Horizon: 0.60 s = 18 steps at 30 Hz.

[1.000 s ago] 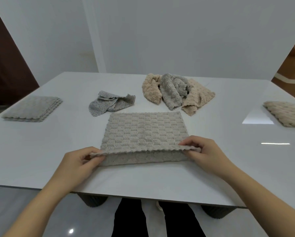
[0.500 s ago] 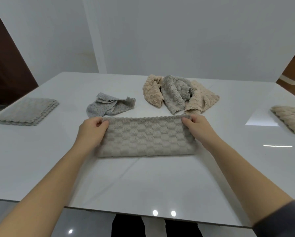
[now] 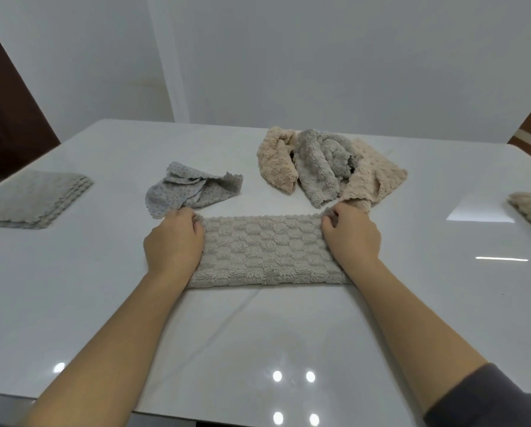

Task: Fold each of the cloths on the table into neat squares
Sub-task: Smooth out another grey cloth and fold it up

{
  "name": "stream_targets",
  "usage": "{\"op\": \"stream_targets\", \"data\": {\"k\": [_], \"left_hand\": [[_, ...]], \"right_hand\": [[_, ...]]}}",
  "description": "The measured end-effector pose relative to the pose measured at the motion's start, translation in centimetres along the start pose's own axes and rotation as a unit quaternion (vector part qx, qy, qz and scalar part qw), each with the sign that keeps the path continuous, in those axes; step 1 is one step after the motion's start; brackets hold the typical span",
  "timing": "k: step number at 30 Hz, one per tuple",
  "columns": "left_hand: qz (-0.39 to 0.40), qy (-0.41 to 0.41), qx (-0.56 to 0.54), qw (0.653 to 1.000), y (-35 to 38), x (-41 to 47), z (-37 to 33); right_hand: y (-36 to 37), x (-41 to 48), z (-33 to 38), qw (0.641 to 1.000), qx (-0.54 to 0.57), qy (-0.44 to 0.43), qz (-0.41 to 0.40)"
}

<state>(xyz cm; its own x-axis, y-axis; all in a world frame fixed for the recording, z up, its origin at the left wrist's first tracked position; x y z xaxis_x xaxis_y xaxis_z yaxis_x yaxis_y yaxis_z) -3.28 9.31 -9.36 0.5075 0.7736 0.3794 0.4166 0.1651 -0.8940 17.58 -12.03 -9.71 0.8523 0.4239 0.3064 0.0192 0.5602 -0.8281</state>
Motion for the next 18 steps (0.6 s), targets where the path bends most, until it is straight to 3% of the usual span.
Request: {"op": "stream_targets", "data": {"k": [6, 9, 11, 13, 15, 18], "left_hand": [[0.033, 0.063, 0.060, 0.996, -0.2, -0.2, 0.9], [0.062, 0.040, 0.139, 0.988, -1.1, -0.3, 1.0], [0.045, 0.056, 0.083, 0.994, -2.4, -0.9, -1.1], [0.046, 0.126, -0.001, 0.991, -2.8, -1.6, -4.6], [0.092, 0.186, -0.035, 0.978, -1.9, -2.1, -7.9], [0.189, 0.228, 0.009, 0.955, 1.0, -2.7, -9.4]], "right_hand": [[0.2, -0.2, -0.4, 0.999, -0.018, -0.024, -0.027], [0.4, -0.1, -0.3, 0.998, -0.029, -0.040, -0.033], [0.4, 0.0, -0.2, 0.998, -0.028, -0.040, -0.032], [0.5, 0.0, -0.2, 0.999, -0.026, -0.035, -0.032], [0.5, 0.0, -0.3, 0.999, -0.025, -0.032, -0.030], [0.5, 0.0, -0.5, 0.999, -0.019, -0.021, -0.025]]}}
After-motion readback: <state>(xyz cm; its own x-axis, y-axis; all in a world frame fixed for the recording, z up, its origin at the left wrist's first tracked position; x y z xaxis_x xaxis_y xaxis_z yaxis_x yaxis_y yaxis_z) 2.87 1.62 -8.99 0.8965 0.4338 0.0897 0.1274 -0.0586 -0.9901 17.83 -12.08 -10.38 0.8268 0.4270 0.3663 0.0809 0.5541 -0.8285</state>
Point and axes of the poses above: each hand's wrist, its own x-axis towards the middle knuckle, its own y-axis out of the palm, z = x × y, the point moved 5 cm from there along x, towards the middle knuckle, and after that the axes turned 5 degrees about x, right-handed, at the moved point
